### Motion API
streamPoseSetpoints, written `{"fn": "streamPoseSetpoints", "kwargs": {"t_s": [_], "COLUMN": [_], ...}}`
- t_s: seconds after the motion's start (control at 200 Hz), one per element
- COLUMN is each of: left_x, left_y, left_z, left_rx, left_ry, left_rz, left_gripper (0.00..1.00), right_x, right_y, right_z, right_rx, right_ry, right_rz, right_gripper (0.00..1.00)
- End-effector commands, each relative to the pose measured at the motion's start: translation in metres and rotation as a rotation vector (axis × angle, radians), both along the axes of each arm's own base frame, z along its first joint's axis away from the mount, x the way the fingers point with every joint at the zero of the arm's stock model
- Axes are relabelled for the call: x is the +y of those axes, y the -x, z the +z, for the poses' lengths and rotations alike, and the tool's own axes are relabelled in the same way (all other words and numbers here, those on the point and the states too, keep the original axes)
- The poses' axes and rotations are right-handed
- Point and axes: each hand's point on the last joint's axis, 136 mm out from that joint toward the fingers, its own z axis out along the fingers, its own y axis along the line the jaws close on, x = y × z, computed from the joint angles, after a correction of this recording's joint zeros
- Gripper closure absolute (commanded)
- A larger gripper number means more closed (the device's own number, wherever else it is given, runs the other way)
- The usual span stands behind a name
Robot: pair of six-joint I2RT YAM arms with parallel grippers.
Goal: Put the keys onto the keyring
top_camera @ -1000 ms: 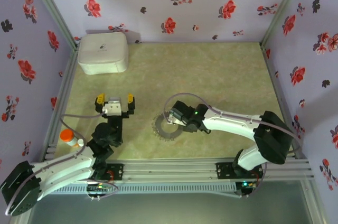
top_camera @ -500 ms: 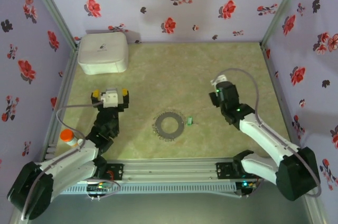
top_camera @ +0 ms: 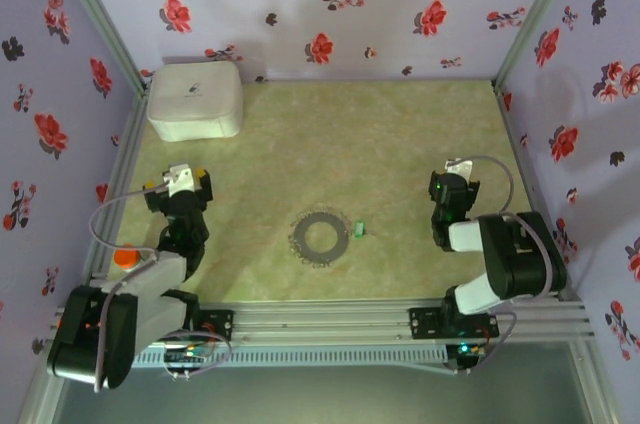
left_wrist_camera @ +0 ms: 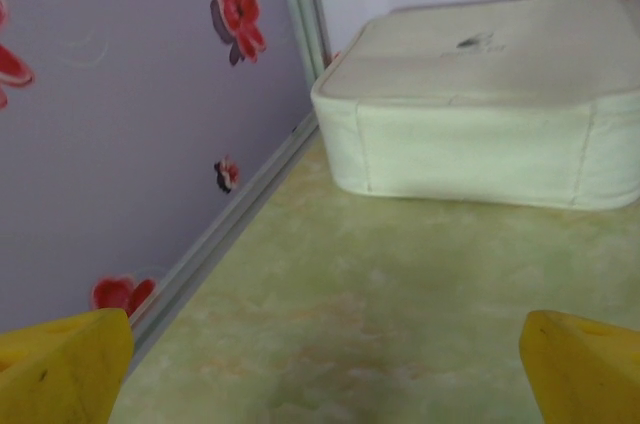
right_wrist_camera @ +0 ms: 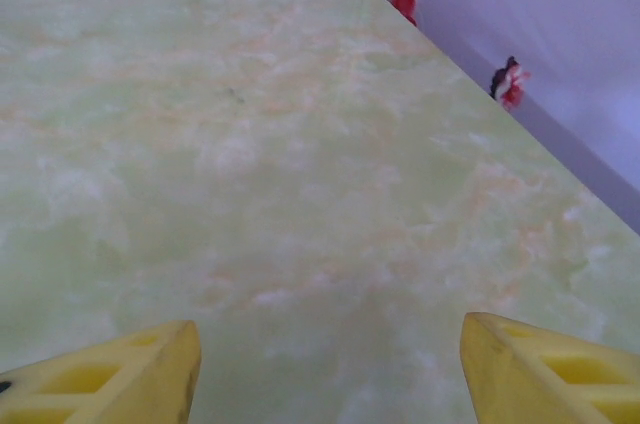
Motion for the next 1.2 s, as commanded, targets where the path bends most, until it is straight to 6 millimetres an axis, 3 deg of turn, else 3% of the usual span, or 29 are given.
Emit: {"fn": "streamPoseSetpoints", "kwargs": {"t_s": [0.0, 0.065, 0.275, 0.41, 0.54, 0.685, 0.76, 0.795, 1.105, 1.195], "left_x": [0.010, 0.011, 0.011, 0.010, 0.010, -0.006, -0.018, -0.018, -0.013, -0.023], "left_y": [-0.004, -0.006, -0.010, -0.025, -0.037, -0.047, -0.053, -0.057, -0.056, -0.046], "left_z": [-0.001, -0.010, -0.008, -0.011, -0.025, -0.032, -0.047, -0.044, -0.046, -0.044], "left_rx": [-0.044, -0.031, -0.070, -0.056, -0.086, -0.024, 0.028, -0.006, 0.015, -0.028], "left_ry": [0.042, 0.041, 0.031, 0.040, 0.072, 0.063, 0.064, 0.033, 0.060, 0.055], "left_rz": [0.026, 0.024, 0.009, -0.021, -0.046, -0.132, -0.208, -0.202, -0.181, -0.250], "left_gripper": [0.00, 0.00, 0.00, 0.00, 0.00, 0.00, 0.00, 0.00, 0.00, 0.00], "right_x": [0.001, -0.002, -0.003, -0.005, -0.005, -0.005, -0.005, -0.005, -0.007, -0.008], "right_y": [-0.010, -0.011, -0.023, -0.023, -0.023, -0.024, -0.024, -0.023, -0.024, -0.024], "right_z": [0.020, 0.022, 0.014, 0.013, 0.014, 0.014, 0.014, 0.013, 0.014, 0.013], "right_rx": [-0.160, -0.191, -0.084, -0.086, -0.086, -0.088, -0.088, -0.087, -0.088, -0.087], "right_ry": [-0.063, -0.058, -0.087, -0.086, -0.086, -0.090, -0.090, -0.090, -0.096, -0.098], "right_rz": [0.013, -0.004, -0.008, -0.012, -0.011, -0.012, -0.012, -0.012, -0.017, -0.018], "right_gripper": [0.29, 0.29, 0.28, 0.28, 0.28, 0.28, 0.28, 0.28, 0.26, 0.26]}}
